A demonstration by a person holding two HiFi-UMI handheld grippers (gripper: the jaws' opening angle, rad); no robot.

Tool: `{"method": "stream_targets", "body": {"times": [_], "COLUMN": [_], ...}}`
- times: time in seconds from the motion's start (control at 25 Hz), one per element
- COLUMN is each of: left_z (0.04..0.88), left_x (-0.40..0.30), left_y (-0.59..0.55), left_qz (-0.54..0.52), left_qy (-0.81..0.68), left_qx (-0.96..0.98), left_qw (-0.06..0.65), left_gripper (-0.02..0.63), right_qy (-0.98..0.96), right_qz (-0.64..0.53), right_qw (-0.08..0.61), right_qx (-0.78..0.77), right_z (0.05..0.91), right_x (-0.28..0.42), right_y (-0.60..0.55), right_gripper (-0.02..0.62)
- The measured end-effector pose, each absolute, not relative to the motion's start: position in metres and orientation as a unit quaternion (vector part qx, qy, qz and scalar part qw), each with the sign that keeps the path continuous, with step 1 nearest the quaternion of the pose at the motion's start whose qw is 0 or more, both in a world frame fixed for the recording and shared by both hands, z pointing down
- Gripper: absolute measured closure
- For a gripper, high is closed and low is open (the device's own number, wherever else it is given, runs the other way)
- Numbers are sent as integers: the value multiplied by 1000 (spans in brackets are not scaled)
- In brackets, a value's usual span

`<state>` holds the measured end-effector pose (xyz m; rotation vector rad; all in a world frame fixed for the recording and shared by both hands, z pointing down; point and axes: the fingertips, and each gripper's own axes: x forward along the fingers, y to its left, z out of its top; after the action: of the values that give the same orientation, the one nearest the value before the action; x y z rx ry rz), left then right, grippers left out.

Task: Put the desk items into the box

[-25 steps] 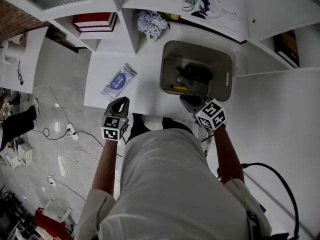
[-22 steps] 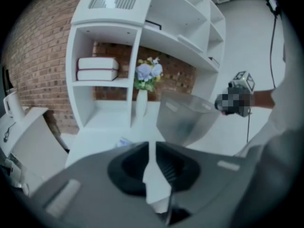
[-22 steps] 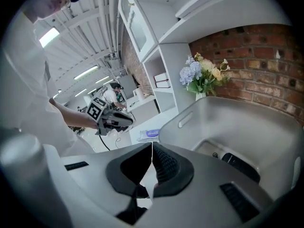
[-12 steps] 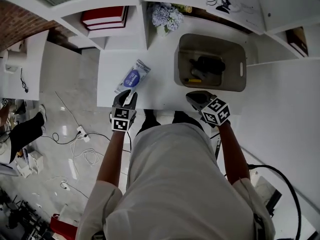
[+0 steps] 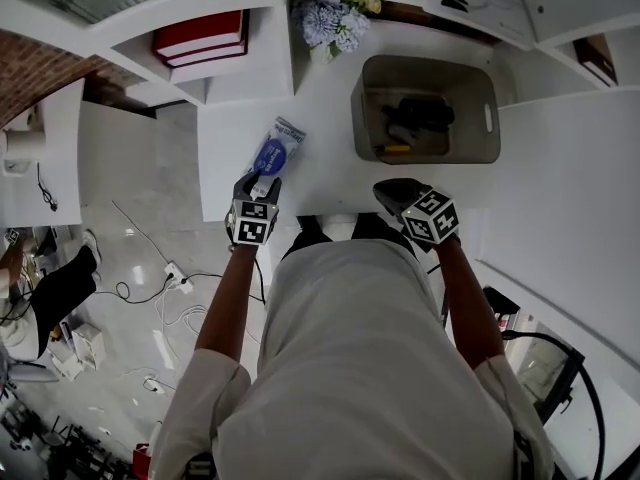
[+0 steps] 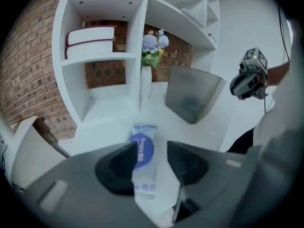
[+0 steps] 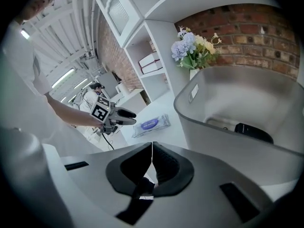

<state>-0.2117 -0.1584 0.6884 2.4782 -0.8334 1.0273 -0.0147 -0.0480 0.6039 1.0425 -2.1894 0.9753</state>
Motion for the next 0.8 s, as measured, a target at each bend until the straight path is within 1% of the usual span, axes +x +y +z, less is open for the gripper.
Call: {"method": "stream_targets", "body": {"times": [0.08,0.24,0.32,0.52,0.8], "left_z": [703,731,744,776,799], "left_x": [-208,-207,-207,-206,-206], "left_y": [-159,-158,-160,-163,-177], "left_qz": [373,417,434,473,500], "left_qy": [-273,-244,-235,-214,-228], "left_qx": [872,862,858,843,826], "left_qw": [162,153,143,143,125], "left_gripper": [417,410,392,350,286], "right_qy": [-803,-792,-787,-777,-773], "right_qz": [366,375,380,394,403], "right_qw": [263,268,270,271,271], "right_qx": [391,401,404,409,409], "right_z": [606,609,610,616,622], "right_x": [-17,-19,-19,-19,-23], "right_y": [-45,-40,-37,-31,-30], "right_gripper": [592,592,592,592,592]}}
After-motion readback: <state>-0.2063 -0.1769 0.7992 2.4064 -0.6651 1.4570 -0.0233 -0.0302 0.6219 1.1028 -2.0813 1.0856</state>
